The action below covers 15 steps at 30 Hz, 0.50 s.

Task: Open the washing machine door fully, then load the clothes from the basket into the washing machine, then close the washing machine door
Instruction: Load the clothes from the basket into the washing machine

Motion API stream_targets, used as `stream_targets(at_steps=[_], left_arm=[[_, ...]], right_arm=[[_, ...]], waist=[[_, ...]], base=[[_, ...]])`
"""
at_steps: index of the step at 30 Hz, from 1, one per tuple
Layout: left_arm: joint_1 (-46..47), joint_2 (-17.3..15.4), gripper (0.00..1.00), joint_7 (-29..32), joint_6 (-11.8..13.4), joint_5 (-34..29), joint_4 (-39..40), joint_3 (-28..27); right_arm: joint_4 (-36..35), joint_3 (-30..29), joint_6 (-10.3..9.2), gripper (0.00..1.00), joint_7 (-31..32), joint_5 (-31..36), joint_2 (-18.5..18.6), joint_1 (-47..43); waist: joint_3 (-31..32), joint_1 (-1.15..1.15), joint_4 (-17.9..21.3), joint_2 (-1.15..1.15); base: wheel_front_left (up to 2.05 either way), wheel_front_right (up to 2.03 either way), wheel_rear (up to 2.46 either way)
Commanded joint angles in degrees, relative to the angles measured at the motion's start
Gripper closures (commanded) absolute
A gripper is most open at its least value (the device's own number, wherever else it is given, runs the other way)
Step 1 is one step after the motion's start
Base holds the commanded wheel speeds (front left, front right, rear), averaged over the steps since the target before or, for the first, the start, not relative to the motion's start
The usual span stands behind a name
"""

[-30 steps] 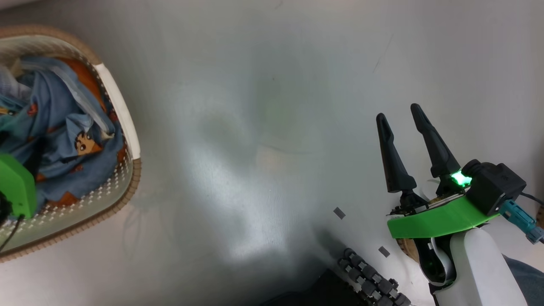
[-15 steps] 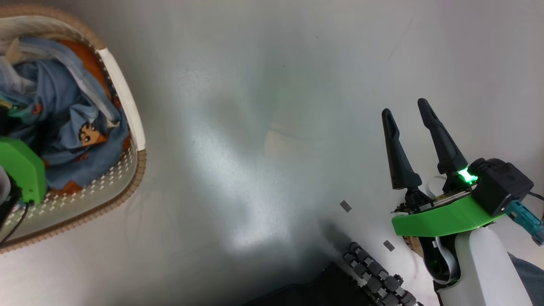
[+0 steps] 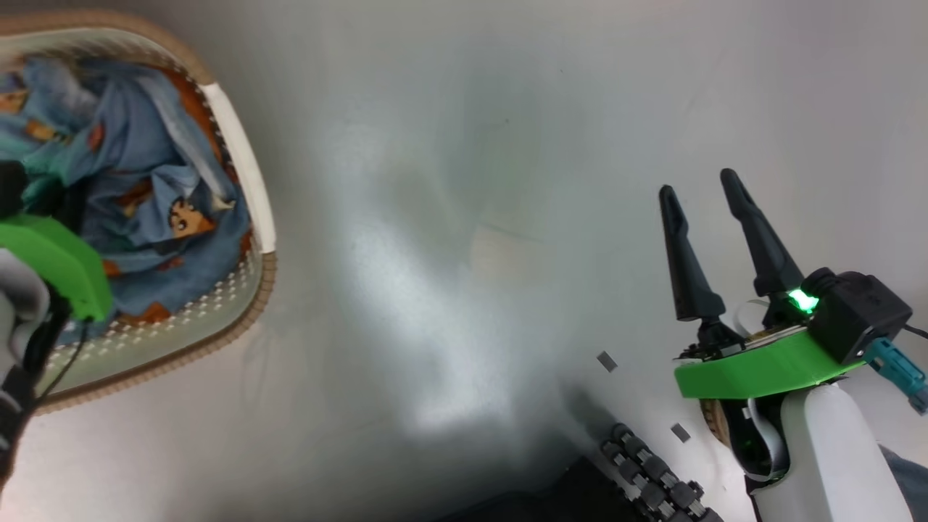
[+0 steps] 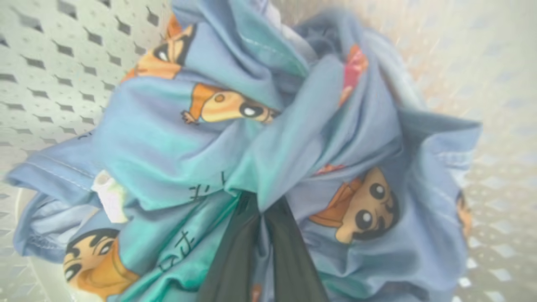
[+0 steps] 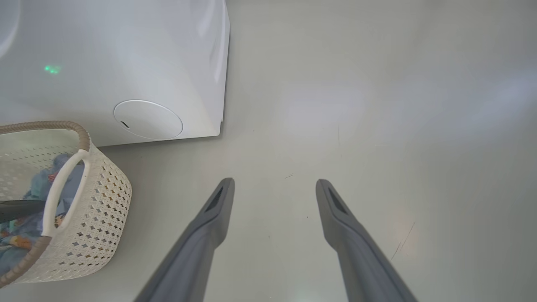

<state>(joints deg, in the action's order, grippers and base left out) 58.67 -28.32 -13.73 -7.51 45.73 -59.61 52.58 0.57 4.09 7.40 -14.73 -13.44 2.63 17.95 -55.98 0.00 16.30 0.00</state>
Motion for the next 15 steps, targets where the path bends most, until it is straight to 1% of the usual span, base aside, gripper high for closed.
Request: stream_targets(at_steps=[1, 3, 6, 10, 15], left_arm=[[-1.63, -1.37, 1.00, -0.99, 0.02, 1.49, 0.92, -2.49], [-2.64, -1.09, 1.00, -1.19, 0.02, 2.15, 2.35, -4.14], [-5.19, -0.90, 1.00, -1.24, 0.13, 1.62, 6.43, -8.39], [-10.84, -0.04, 1.00, -1.25, 1.26, -0.62, 12.29, -15.06], [-19.16, 2.26, 1.00, -1.26, 2.41, -4.63, 19.70, -23.17]], right_arm=[[-0.48, 0.15, 0.09, 0.00, -0.27, 0.69, 0.25, -1.00], [-0.05, -0.44, 0.09, 0.00, -0.27, 1.01, 0.25, -1.07], [0.56, -1.51, 0.09, 0.00, -0.27, 1.41, 0.25, -1.39], [1.59, -2.67, 0.09, 0.00, -0.27, 1.97, 0.25, -2.30], [3.00, -3.76, 0.09, 0.00, -0.27, 2.67, 0.25, -4.00]], waist=[[2.40, 0.00, -1.91, 0.00], [4.03, 0.00, -2.91, 0.00], [6.76, 0.00, -4.52, 0.00], [11.10, 0.00, -6.47, 0.00], [17.32, 0.00, -8.63, 0.00]], base=[[0.00, 0.00, 0.00], [0.00, 0.00, 0.00], [0.00, 0.00, 0.00], [0.00, 0.00, 0.00], [0.00, 0.00, 0.00]])
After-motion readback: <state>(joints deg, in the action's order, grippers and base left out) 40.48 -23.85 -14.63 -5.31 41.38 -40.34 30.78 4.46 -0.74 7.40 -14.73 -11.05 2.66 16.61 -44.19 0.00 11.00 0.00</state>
